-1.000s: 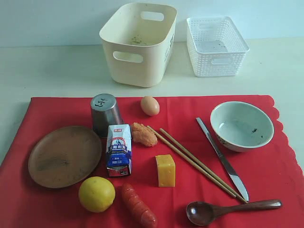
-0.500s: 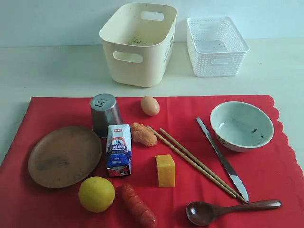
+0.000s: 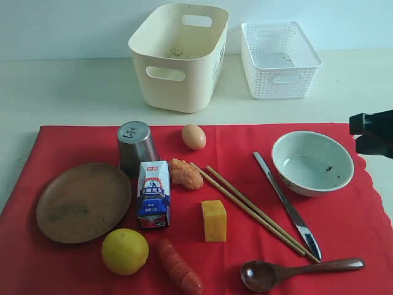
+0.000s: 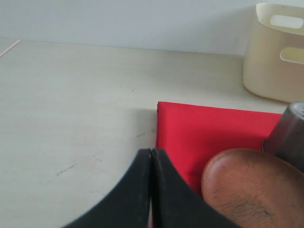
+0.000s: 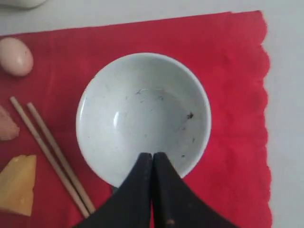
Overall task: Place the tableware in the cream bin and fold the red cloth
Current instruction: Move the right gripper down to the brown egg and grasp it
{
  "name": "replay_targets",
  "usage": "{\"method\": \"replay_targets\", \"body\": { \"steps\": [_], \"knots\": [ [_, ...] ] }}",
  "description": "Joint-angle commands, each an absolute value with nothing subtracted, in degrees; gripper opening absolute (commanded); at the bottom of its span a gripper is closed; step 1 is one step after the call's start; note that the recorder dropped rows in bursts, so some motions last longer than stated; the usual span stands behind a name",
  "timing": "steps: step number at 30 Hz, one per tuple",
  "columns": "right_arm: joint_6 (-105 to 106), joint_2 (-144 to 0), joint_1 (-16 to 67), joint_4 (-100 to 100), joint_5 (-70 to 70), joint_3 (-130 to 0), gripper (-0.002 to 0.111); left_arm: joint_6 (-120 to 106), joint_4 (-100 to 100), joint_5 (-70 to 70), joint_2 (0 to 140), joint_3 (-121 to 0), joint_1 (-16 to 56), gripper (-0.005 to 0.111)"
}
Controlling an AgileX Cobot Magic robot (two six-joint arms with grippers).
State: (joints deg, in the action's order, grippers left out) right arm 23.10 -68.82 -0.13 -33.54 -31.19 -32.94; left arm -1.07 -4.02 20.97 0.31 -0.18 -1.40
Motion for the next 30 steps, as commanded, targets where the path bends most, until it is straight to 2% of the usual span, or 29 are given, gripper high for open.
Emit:
{"method": "replay_targets", "body": {
  "steps": [1,3,9,16,20,22,30],
  "knots": [
    [34.07,-74.32,2.85,-42.08,-31.97,-35.16,0.000,-1.34,-3.89,20.26,0.00,0.00,-1.04,0.001],
    [36.70,-76.48,5.47,-43.52,-31.97,-36.34,0.003,-1.34,-3.89,20.26,0.00,0.00,-1.04,0.001],
    [37.00,-83.50,13.16,-43.52,-31.97,-42.45,0.021,-1.34,-3.89,20.26,0.00,0.00,-1.04,0.001],
    [39.66,-93.69,21.96,-43.52,-31.97,-53.58,0.055,-1.34,-3.89,20.26,0.00,0.00,-1.04,0.001],
    [39.87,-100.58,24.94,-43.52,-32.12,-60.25,0.070,-1.34,-3.89,20.26,0.00,0.00,-1.04,0.001],
    [41.11,-104.28,25.90,-43.52,-32.82,-64.14,0.073,-1.34,-3.89,20.26,0.00,0.00,-1.04,0.001],
    [40.84,-115.24,25.95,-43.77,-29.43,-74.86,0.074,-1.34,-3.89,20.26,0.00,0.00,-1.04,0.001]
  ]
}}
